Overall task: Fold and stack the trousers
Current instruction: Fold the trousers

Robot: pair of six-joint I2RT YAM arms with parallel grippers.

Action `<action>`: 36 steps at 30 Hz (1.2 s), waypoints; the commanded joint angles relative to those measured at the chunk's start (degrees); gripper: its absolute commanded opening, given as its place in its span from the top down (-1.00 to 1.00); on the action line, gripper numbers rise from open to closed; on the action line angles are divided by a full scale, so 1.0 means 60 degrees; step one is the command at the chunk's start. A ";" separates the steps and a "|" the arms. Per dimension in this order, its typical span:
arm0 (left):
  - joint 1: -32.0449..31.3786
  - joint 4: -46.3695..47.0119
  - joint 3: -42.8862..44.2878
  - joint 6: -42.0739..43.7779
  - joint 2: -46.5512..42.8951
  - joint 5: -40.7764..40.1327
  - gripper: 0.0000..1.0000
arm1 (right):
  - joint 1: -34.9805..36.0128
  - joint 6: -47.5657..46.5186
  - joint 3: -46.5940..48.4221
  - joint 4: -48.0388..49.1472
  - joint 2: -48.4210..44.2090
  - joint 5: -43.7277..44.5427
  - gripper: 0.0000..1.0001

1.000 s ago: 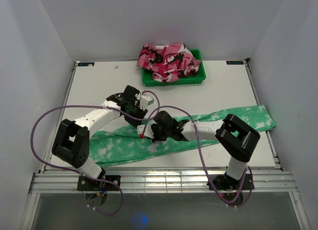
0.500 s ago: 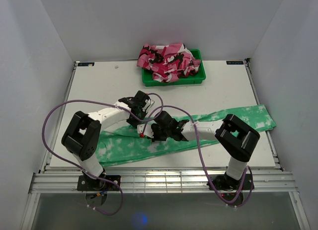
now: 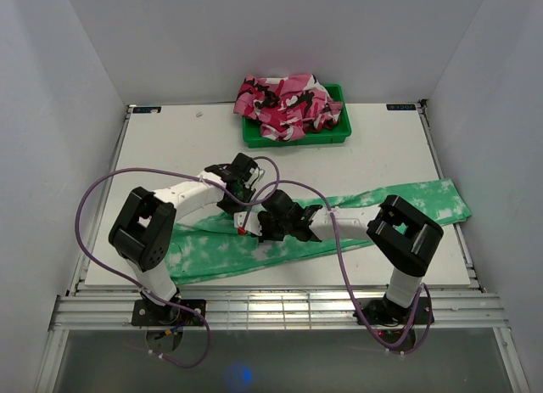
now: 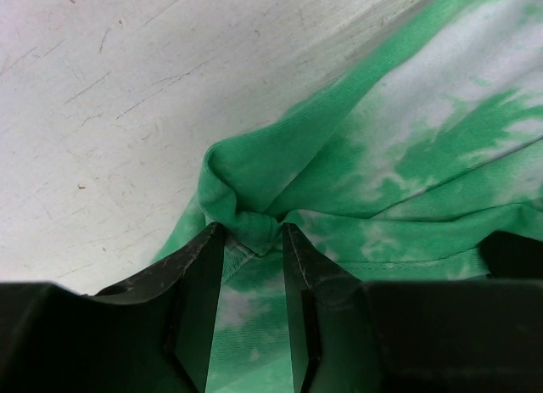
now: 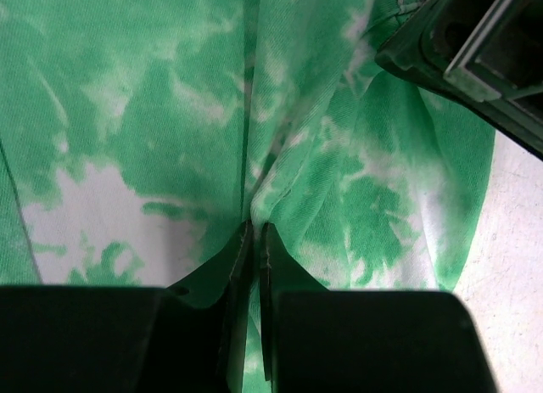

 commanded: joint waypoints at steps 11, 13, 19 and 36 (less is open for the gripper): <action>-0.0281 0.0476 -0.0099 0.0252 0.0004 0.0368 0.25 | 0.0123 0.0198 0.0258 -0.0159 0.0428 0.0323 0.84; -0.0281 0.0579 -0.0172 0.0459 0.0020 0.0295 0.63 | 0.0123 0.0242 0.0287 -0.0217 0.0457 0.0396 0.68; -0.0121 0.0579 -0.0289 0.0897 -0.0432 0.0002 1.00 | 0.0138 0.0491 0.0433 -0.0451 0.0589 0.0601 -0.32; 0.2531 0.0389 0.3312 0.3299 0.1307 0.1772 1.00 | 0.0767 0.0550 -0.0138 0.0134 0.0457 0.1232 -0.85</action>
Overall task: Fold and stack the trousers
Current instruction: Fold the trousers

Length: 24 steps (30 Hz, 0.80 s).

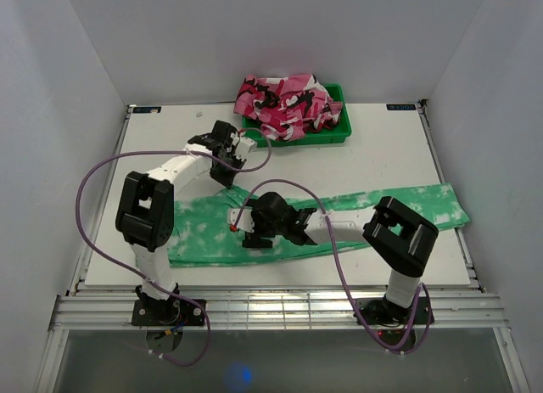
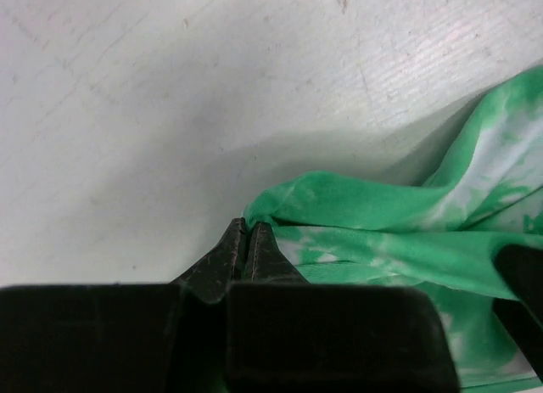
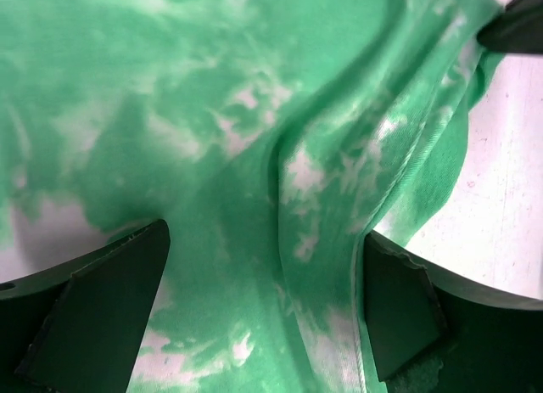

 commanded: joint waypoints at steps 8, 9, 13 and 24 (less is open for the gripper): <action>0.1146 0.1024 0.2387 0.1143 0.1227 0.0855 -0.39 | 0.0126 0.0397 0.0455 -0.0993 0.0630 -0.0270 -0.79; 0.1292 0.1024 0.2491 0.1113 0.1125 0.0973 -0.56 | 0.0067 0.0441 0.0602 -0.1007 0.0630 -0.0211 -0.79; 0.2213 0.0266 0.3194 0.0996 0.0495 0.1456 -0.71 | -0.0503 0.1346 0.2106 -0.1622 0.0703 -0.0356 -0.80; 0.4544 -0.2227 0.0812 0.1113 -0.2872 0.4268 -0.75 | -0.2305 0.3341 0.4588 -0.4449 0.0704 -0.2920 -0.50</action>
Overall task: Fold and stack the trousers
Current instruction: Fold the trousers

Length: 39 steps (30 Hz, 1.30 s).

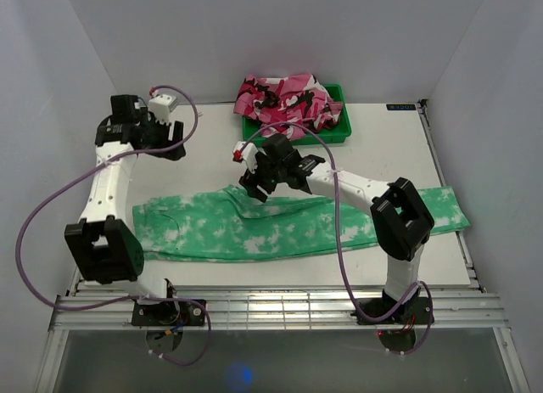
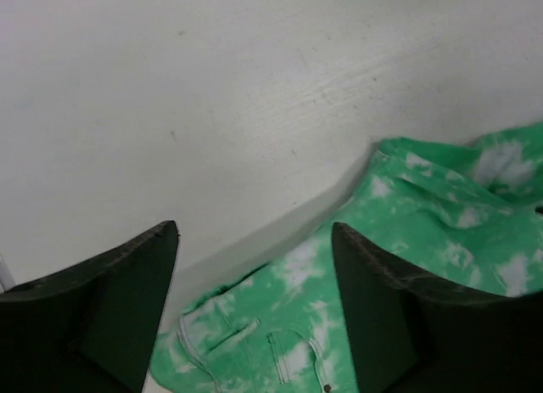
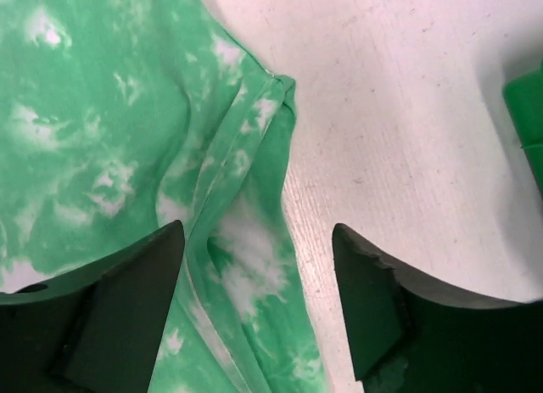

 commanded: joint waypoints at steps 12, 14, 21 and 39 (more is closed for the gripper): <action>0.0635 -0.1153 -0.5540 0.0760 -0.2046 0.1962 0.10 | -0.0621 -0.0134 -0.0191 -0.2300 0.0629 -0.1478 0.11; 0.0723 -0.0831 -0.5598 0.0555 -0.1288 0.1146 0.23 | -0.0958 -0.0105 0.0321 -0.2300 0.1373 -0.1068 0.22; 0.2010 0.0167 -0.4053 0.0787 0.0853 -0.0120 0.50 | -0.1691 0.0129 0.1875 -0.2300 0.2960 0.0309 0.35; 0.3253 -0.1226 -0.2448 -0.0851 -0.0314 0.1112 -0.45 | -0.1911 0.0657 0.1758 -0.3397 0.0982 -0.1344 -0.52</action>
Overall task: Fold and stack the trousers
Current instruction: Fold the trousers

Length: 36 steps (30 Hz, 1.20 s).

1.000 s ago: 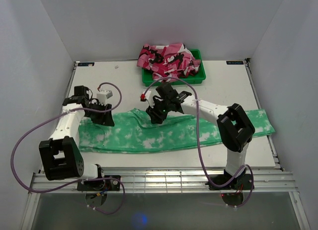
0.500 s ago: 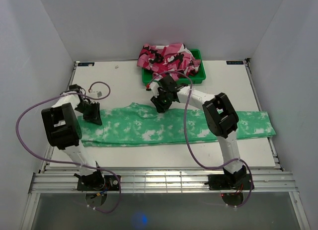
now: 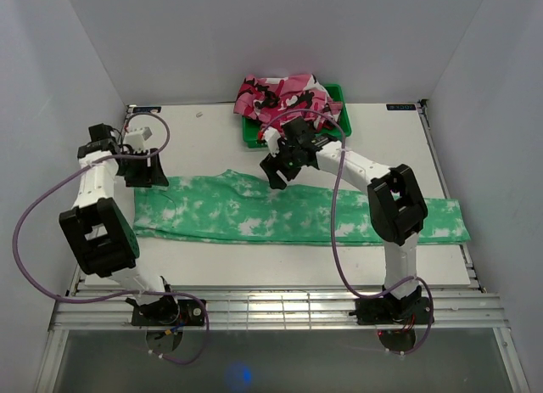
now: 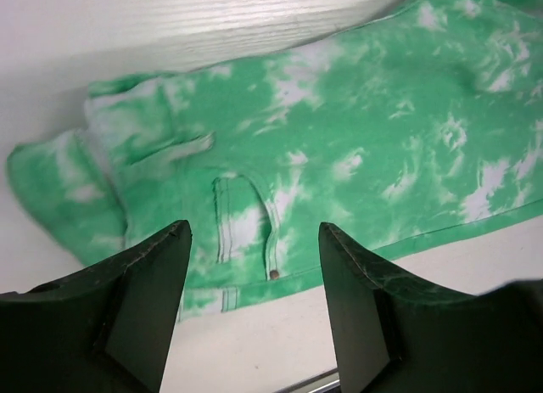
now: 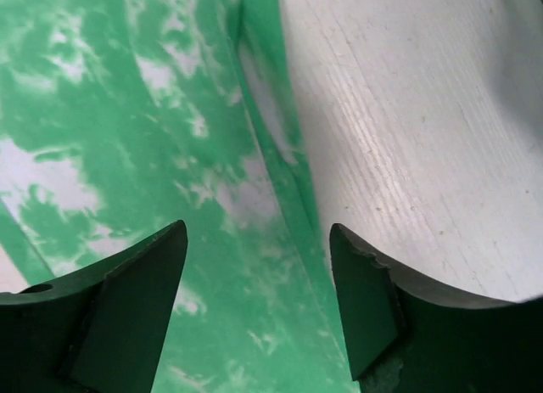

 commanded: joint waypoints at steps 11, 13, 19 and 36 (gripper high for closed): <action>0.1732 0.0705 -0.1723 -0.0724 -0.0380 -0.1005 -0.32 | 0.0041 0.0052 -0.0006 -0.0414 0.1468 -0.0931 -0.07; 0.1733 0.0852 -0.2015 -0.0797 -0.0408 -0.1093 -0.30 | 0.0041 0.0081 -0.0006 -0.0414 0.1790 -0.0785 -0.02; 0.1835 0.1072 -0.2573 -0.1032 -0.0657 -0.1473 -0.31 | 0.0041 0.0067 -0.0078 -0.0429 0.2085 -0.0623 0.03; 0.2245 0.1394 -0.3233 -0.0768 -0.1097 -0.1885 -0.38 | 0.0041 0.0227 -0.0211 -0.0428 0.2114 -0.0330 0.21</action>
